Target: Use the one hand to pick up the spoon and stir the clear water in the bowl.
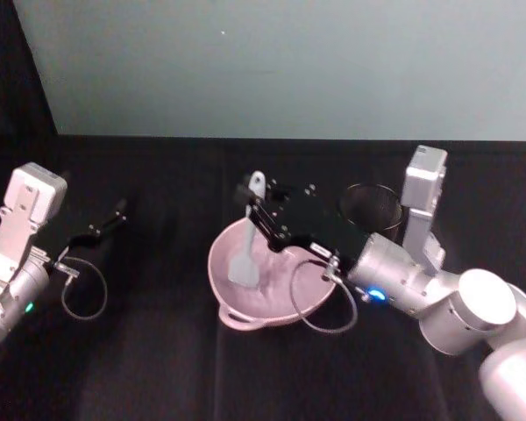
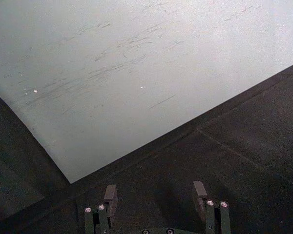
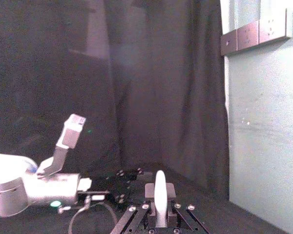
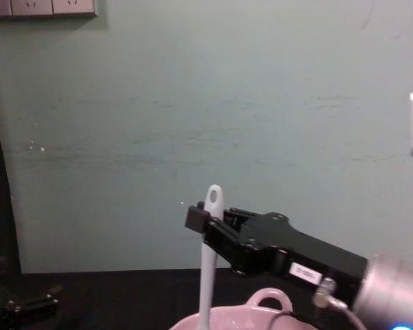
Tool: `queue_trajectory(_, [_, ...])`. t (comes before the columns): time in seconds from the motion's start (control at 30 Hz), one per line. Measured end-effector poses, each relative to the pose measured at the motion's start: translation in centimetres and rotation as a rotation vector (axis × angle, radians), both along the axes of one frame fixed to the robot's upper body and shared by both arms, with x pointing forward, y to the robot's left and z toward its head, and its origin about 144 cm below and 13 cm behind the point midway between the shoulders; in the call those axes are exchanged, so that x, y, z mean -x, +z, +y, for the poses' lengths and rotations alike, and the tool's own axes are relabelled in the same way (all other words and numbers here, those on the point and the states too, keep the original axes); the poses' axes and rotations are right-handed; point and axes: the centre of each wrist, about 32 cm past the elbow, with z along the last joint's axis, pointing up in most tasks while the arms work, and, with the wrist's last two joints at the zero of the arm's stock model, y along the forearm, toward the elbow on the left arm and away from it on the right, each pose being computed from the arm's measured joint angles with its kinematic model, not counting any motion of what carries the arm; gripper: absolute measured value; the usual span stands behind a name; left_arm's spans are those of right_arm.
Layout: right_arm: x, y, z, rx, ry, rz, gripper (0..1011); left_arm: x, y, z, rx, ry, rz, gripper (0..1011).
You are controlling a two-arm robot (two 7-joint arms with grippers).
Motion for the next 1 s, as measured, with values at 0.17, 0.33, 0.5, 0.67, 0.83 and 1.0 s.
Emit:
queue_trajectory(0.17, [-1.3,-0.6,1.4,-0.004,-0.062,-0.048,120,0.0,0.0,0.0,0.0,0.0,0.0,1011])
queue_trajectory(0.33, [-2.3,-0.6,1.4,0.02,-0.154,-0.107,120,0.0,0.0,0.0,0.0,0.0,0.0,1011])
queue_trajectory(0.5, [-2.2,-0.3,0.2,0.068,-0.225,-0.157,120,0.0,0.0,0.0,0.0,0.0,0.0,1011])
queue_trajectory(0.67, [-1.0,0.3,-1.7,0.096,-0.245,-0.162,119,0.0,0.0,0.0,0.0,0.0,0.0,1011])
queue_trajectory(0.83, [0.9,0.6,-3.0,0.088,-0.187,-0.097,119,0.0,0.0,0.0,0.0,0.0,0.0,1011])
queue_trajectory(1.0, [2.3,0.4,-2.8,0.055,-0.122,-0.032,120,0.0,0.0,0.0,0.0,0.0,0.0,1011])
